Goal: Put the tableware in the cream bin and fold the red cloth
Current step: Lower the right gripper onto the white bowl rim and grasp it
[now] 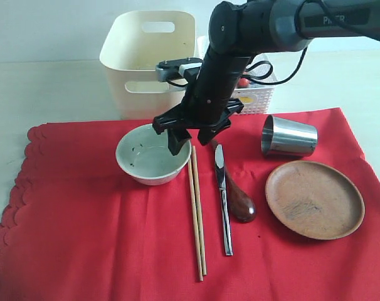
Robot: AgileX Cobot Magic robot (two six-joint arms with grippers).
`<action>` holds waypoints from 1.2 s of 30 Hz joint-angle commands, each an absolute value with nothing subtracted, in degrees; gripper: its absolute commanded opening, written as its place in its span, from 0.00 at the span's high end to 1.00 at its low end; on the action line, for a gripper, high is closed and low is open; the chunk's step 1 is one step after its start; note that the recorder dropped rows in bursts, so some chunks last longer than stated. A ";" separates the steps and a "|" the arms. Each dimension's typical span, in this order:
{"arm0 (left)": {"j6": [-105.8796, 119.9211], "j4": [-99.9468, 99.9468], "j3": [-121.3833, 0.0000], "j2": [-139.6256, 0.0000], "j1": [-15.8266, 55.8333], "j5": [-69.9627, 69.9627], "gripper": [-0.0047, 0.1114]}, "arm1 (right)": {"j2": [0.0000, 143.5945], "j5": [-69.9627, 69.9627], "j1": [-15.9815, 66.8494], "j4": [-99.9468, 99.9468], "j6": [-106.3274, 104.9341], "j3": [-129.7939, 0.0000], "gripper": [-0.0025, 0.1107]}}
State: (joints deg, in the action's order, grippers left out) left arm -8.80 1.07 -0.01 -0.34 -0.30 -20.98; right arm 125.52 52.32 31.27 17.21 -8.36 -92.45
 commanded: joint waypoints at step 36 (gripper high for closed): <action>-8.96 1.11 0.00 0.00 -0.06 -20.66 0.96 | 128.14 51.22 31.34 17.99 -8.28 -92.38 0.98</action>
State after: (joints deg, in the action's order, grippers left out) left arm -8.80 1.07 -0.01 -0.34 -0.30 -20.98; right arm 128.24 49.89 31.27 18.89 -8.09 -92.45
